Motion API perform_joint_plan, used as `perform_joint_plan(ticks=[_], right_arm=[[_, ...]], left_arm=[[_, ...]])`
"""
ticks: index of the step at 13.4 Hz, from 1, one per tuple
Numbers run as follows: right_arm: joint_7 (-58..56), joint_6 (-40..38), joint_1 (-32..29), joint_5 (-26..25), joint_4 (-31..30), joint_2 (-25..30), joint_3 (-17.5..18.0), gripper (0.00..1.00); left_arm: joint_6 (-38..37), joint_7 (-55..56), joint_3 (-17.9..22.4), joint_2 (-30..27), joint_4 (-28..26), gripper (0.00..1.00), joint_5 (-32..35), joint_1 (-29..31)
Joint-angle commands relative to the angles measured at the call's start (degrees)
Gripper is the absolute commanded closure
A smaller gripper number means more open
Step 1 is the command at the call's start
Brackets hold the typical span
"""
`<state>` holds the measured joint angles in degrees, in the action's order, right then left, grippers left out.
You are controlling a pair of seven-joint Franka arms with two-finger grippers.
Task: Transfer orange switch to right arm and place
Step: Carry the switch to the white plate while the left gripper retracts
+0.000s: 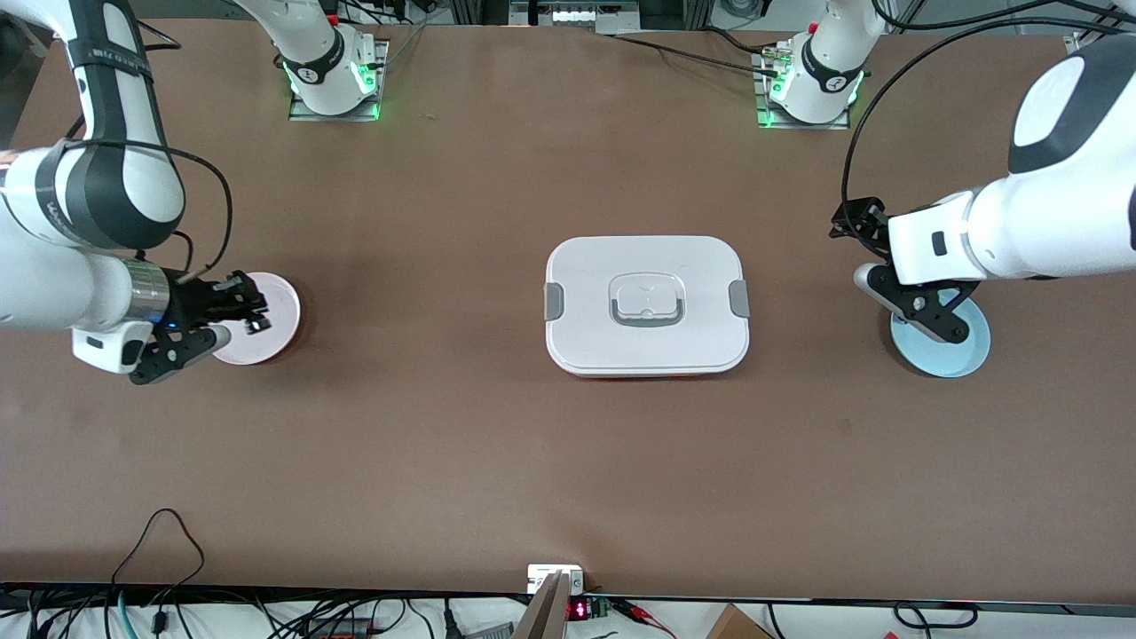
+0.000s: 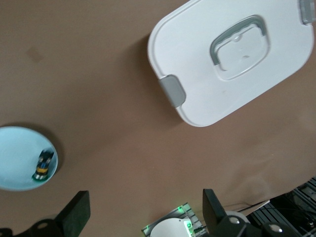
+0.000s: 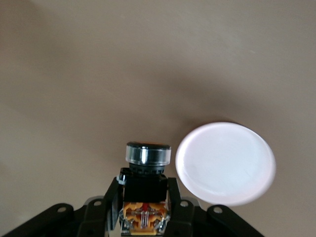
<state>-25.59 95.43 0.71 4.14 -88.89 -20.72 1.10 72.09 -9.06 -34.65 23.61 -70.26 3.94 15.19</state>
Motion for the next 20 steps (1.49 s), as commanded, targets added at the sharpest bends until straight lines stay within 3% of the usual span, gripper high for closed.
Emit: perform_joint_plan(ticks=[1, 2, 4, 6, 9, 11, 12, 15, 20], right_arm=[[0.72, -0.60, 0.00, -5.44, -1.20, 2.00, -0.05, 1.00], [0.72, 1.41, -0.18, -6.94, -2.24, 2.26, -0.13, 1.00], [0.46, 5.63, -1.32, -8.09, -6.28, 3.83, -0.22, 1.00], [0.63, 12.98, -1.59, -8.27, -13.46, 6.73, -0.57, 1.00], [0.72, 26.44, -2.81, -8.71, -24.55, 8.77, -1.72, 1.00], [0.81, 32.16, -3.52, -8.19, -28.69, 8.77, -1.72, 1.00], [0.89, 34.89, -3.70, -7.84, -30.54, 8.68, -1.72, 1.00], [1.77, 42.36, -5.54, -7.57, -34.68, 7.10, -1.72, 1.00], [1.77, 48.70, -5.72, -3.44, -34.95, 1.22, -1.72, 1.00]], left_arm=[[-4.92, 3.17, 0.63, -1.20, 3.97, 0.00, 2.91, -0.34], [-5.72, 3.34, 1.24, -0.85, 5.91, 0.00, 2.91, 0.01], [-2.32, 5.26, 9.55, -4.33, 3.93, 0.00, 1.78, -3.38], [5.74, 13.84, 20.18, -11.44, -4.57, 0.00, -5.23, -8.22], [10.16, 19.41, 28.64, -17.26, -12.93, 0.00, -5.17, -15.08], [23.21, 17.59, 30.08, -24.10, -23.90, 0.00, -5.00, -15.02], [25.45, 13.93, 30.16, -25.88, -26.91, 0.00, -5.00, -15.01], [25.21, 8.88, 30.25, -25.72, -27.64, 0.00, -4.91, -14.84], [22.84, 8.79, 29.64, -24.31, -26.50, 0.00, -4.56, -14.84]])
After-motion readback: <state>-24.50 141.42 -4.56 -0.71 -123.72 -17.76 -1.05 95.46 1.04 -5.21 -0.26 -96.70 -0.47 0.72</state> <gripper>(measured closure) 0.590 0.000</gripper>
